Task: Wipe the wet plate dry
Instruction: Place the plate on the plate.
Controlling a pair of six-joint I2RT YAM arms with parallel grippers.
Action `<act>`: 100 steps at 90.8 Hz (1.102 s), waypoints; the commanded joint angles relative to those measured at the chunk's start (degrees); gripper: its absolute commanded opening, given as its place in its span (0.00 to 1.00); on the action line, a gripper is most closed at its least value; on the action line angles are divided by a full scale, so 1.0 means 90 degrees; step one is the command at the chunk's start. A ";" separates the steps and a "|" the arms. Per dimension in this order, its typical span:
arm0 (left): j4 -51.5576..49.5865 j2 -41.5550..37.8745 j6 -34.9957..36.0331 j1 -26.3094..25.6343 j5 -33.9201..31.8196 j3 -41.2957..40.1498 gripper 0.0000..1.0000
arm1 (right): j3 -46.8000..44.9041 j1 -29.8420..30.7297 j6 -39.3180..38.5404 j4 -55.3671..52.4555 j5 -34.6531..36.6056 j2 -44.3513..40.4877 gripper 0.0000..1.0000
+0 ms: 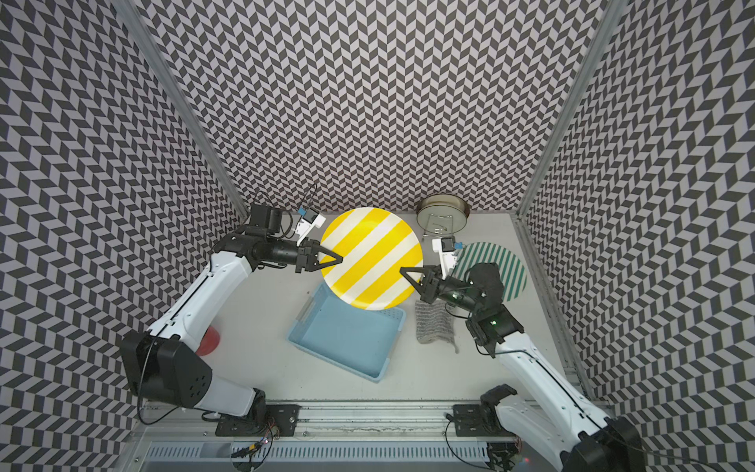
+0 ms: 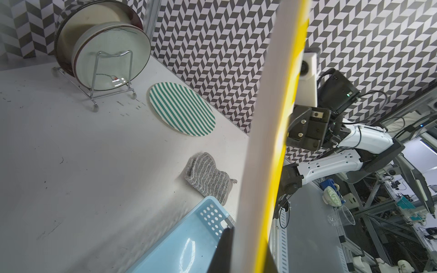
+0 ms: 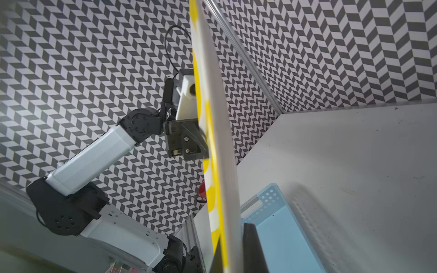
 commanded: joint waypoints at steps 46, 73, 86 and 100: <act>0.1794 -0.0555 -0.1105 0.0723 -0.4237 0.0007 1.00 | -0.0678 -0.2489 0.2931 -0.1778 0.4355 -0.1323 0.00; 0.1645 -0.0506 -0.0778 0.0851 -0.4612 -0.0436 1.00 | -0.1357 -0.3336 0.4338 -0.1282 0.4746 -0.0923 0.00; 0.1673 -0.0552 -0.0618 0.0889 -0.4982 -0.0704 1.00 | -0.1544 -0.3558 0.4233 -0.0613 0.4907 -0.0535 0.00; 0.1613 -0.0519 -0.0470 0.0911 -0.5192 -0.0867 1.00 | -0.1573 -0.3911 0.3853 0.0332 0.4242 0.0308 0.00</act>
